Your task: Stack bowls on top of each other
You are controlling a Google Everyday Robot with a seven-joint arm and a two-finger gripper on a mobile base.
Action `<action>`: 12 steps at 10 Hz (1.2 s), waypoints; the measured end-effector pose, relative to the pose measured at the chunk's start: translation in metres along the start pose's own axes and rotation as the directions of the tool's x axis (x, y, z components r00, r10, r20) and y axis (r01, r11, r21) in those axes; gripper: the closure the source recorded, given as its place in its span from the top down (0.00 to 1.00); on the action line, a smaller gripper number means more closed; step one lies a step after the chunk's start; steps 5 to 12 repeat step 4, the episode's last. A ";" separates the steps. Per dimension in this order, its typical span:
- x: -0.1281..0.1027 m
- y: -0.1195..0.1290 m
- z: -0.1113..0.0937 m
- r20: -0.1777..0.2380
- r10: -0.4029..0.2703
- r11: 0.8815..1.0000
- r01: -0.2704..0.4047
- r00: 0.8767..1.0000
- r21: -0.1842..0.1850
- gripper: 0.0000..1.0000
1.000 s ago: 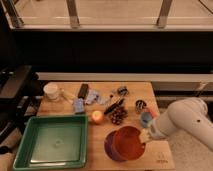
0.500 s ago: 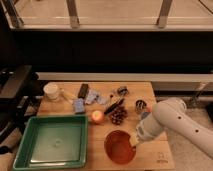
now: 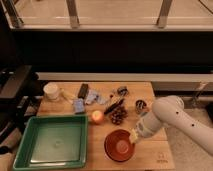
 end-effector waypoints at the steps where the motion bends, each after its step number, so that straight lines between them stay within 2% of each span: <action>1: -0.001 0.001 0.000 0.004 -0.001 1.000 0.001 1.000 -0.001 0.78; 12: -0.002 0.001 0.000 0.007 -0.003 1.000 0.003 1.000 -0.002 0.78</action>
